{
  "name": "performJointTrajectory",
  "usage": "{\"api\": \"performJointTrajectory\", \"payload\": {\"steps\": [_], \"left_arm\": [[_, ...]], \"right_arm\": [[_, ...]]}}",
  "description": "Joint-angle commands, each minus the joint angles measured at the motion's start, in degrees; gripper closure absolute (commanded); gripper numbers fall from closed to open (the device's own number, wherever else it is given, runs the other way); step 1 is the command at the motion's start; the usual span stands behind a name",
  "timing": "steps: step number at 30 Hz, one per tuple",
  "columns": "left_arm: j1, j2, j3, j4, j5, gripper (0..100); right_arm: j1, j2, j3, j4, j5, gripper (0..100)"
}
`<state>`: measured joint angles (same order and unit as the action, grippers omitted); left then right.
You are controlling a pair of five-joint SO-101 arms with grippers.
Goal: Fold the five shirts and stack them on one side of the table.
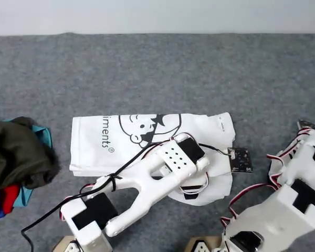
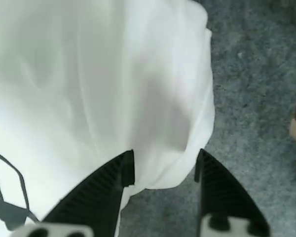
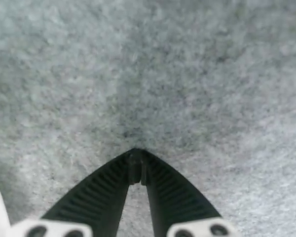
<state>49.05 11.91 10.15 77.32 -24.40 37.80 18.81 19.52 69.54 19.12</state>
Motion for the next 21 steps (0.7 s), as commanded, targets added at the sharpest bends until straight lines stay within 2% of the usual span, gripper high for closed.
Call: {"api": "performJointTrajectory", "payload": {"steps": [1,21], "left_arm": [[0.00,-0.26,-1.54,-0.97,0.26,79],[0.00,9.93,-3.21,-1.76,0.35,80]], "right_arm": [[-4.09,5.58,2.02,2.24,-0.44,98.8],[-3.74,6.02,1.49,3.82,-0.44,98.8]]}}
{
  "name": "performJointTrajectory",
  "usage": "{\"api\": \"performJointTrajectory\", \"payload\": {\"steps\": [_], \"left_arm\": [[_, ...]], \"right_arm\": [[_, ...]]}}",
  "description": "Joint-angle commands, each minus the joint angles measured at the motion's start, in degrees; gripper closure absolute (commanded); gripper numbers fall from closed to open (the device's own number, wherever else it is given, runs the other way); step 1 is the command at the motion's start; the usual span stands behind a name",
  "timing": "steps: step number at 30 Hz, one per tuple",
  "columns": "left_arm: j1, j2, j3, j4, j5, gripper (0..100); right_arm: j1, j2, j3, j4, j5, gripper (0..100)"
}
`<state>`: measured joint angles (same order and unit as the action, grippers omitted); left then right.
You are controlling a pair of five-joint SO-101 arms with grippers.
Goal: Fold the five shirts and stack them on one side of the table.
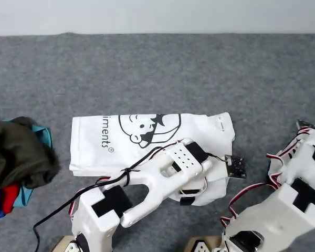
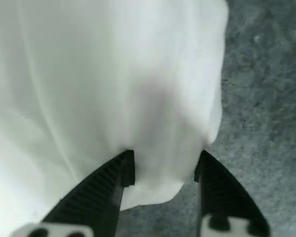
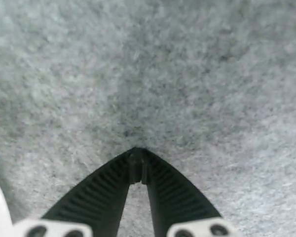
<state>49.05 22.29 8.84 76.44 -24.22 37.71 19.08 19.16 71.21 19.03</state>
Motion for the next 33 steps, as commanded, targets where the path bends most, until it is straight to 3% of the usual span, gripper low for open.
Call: {"api": "performJointTrajectory", "payload": {"steps": [1,13,24,33], "left_arm": [[0.00,-0.35,-1.89,-0.97,0.18,80],[0.26,-0.88,-2.15,-2.90,1.41,100],[0.18,-5.80,-11.91,6.59,1.32,99],[0.00,-7.12,-12.44,6.95,1.41,99]], "right_arm": [[-3.65,5.76,1.85,2.15,-0.35,98.8],[-3.65,5.76,1.85,2.15,-0.35,98.8],[-3.65,5.76,1.85,2.15,-0.35,98.8],[-3.65,5.76,1.85,2.15,-0.35,98.8]]}}
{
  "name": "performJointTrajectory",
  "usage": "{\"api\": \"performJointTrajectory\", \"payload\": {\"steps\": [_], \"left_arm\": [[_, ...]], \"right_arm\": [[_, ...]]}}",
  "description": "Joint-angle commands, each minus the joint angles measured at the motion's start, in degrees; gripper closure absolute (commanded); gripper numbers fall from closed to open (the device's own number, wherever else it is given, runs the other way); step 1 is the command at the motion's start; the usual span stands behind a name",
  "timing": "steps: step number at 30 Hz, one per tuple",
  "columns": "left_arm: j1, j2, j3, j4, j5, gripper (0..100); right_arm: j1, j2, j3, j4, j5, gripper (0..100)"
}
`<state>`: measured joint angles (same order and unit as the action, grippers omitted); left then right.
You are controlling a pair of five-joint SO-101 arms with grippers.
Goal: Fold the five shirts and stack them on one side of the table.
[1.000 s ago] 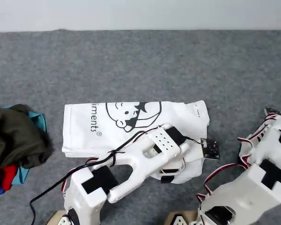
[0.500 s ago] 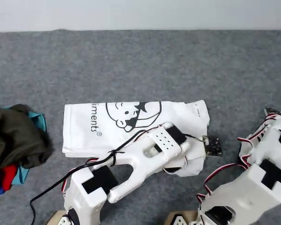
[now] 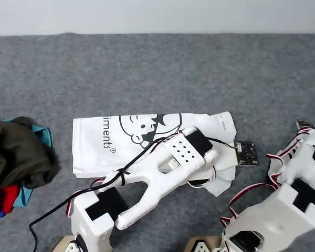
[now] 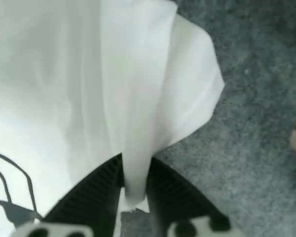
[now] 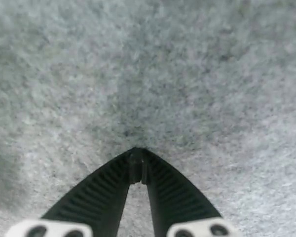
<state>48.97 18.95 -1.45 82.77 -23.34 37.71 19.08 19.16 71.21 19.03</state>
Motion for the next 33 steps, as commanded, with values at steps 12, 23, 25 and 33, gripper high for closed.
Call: {"api": "performJointTrajectory", "payload": {"steps": [12,23,25,33], "left_arm": [[-5.01,-3.16,-10.51,0.97,0.62,99],[-10.37,-3.08,-11.12,-0.26,0.18,99],[-10.73,-3.08,-10.42,-1.76,0.18,99],[-10.90,-3.08,-5.05,-7.56,0.62,84]], "right_arm": [[-3.65,5.76,1.85,2.15,-0.35,98.8],[-3.65,5.76,1.85,2.15,-0.35,98.8],[-3.65,5.76,1.85,2.15,-0.35,98.8],[-3.65,5.76,1.85,2.15,-0.35,98.8]]}}
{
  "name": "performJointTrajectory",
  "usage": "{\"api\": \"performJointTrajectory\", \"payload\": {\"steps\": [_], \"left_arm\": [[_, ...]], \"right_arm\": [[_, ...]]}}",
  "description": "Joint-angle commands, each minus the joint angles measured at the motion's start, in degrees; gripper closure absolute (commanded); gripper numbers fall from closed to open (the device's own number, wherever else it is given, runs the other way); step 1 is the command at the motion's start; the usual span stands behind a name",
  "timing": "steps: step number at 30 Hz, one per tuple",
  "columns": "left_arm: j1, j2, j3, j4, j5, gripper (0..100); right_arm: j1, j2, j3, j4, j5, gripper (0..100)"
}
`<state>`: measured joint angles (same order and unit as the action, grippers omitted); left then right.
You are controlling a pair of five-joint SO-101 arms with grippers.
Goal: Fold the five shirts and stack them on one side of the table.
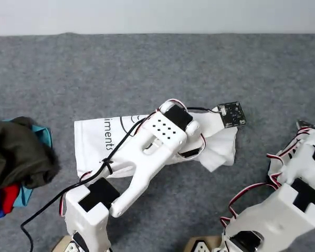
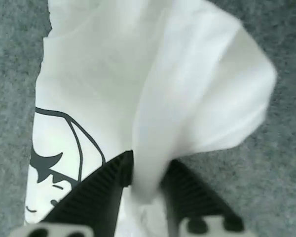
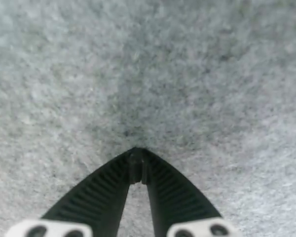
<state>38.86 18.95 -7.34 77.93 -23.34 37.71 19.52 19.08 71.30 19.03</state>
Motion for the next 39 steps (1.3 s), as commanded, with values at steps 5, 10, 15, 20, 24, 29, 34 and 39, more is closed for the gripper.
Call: {"api": "performJointTrajectory", "payload": {"steps": [5,10,15,20,24,29,34,39], "left_arm": [[-2.99,-2.46,2.86,-7.03,0.62,84],[-6.07,3.87,2.77,-9.76,0.35,83],[-7.38,8.53,1.71,-11.34,0.35,84],[-7.47,8.97,-1.54,-10.90,0.53,84],[-7.47,8.97,-6.81,-6.24,0.53,84],[-7.56,9.05,-11.56,-3.34,0.44,84],[-9.23,9.32,-11.91,-5.27,0.35,84],[-11.08,10.99,-13.23,-2.99,0.26,84]], "right_arm": [[-3.65,5.32,1.93,2.07,-0.35,98.8],[-3.65,5.32,1.93,2.07,-0.35,98.8],[-3.65,5.32,1.93,2.07,-0.35,98.8],[-3.65,5.32,1.93,2.07,-0.35,98.8],[-3.65,5.32,1.93,2.07,-0.35,98.8],[-3.65,5.32,1.93,2.07,-0.35,98.8],[-3.65,5.32,1.93,2.07,-0.35,98.8],[-3.65,5.32,1.93,2.07,-0.35,98.8]]}}
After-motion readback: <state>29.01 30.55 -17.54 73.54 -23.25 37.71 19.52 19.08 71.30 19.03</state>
